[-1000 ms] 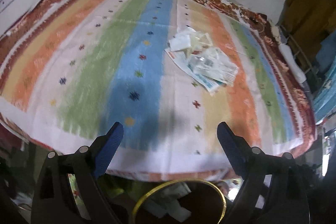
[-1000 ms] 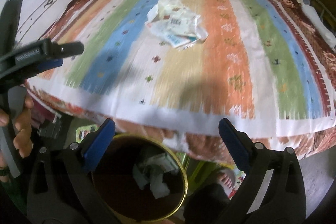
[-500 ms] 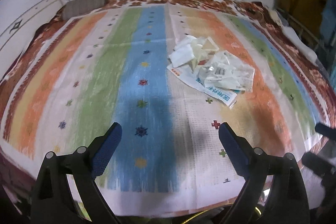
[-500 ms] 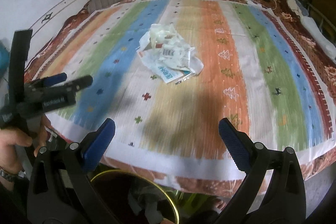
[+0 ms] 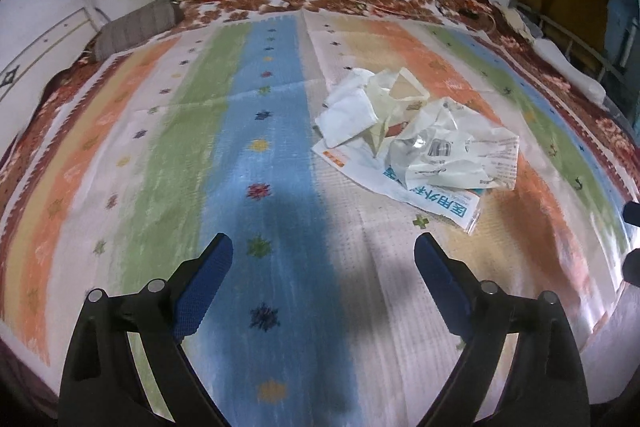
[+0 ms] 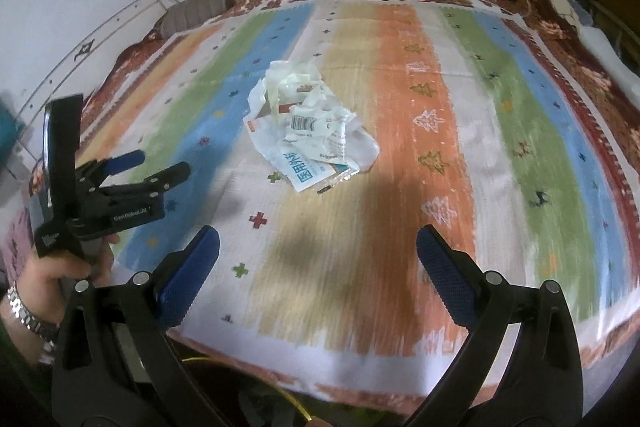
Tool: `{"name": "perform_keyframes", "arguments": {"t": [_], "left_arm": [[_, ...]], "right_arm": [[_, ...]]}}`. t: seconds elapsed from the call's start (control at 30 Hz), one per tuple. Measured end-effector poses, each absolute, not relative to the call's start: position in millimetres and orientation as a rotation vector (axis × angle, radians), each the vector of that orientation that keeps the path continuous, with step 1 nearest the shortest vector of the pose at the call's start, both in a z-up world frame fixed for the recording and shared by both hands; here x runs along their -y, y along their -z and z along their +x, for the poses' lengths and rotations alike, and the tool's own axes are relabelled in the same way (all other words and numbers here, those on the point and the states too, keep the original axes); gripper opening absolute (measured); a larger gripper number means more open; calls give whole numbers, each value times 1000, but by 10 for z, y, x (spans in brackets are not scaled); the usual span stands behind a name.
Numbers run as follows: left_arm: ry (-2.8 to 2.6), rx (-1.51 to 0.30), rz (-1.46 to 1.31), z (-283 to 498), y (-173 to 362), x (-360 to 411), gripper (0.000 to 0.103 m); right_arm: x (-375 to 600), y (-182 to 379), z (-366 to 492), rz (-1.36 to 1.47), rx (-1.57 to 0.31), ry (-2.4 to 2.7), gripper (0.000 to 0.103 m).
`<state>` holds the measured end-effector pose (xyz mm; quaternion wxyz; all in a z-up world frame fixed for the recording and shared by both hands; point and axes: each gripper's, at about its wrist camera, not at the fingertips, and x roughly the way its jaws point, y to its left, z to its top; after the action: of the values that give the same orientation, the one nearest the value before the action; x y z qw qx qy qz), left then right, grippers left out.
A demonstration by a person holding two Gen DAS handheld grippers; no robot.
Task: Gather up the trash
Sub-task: 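Move both open tools toward the pile of white plastic bags and tissue, then close left tool on white tissue while right tool grasps white plastic bag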
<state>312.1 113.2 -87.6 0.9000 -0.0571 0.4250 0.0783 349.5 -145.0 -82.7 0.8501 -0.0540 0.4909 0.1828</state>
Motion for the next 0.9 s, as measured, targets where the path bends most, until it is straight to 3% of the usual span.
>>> {"name": "perform_keyframes", "arguments": {"t": [0.9], "left_arm": [[-118, -892, -196, 3992, 1231, -1342, 87]], "right_arm": [[1259, 1326, 4267, -107, -1063, -400, 89]]}}
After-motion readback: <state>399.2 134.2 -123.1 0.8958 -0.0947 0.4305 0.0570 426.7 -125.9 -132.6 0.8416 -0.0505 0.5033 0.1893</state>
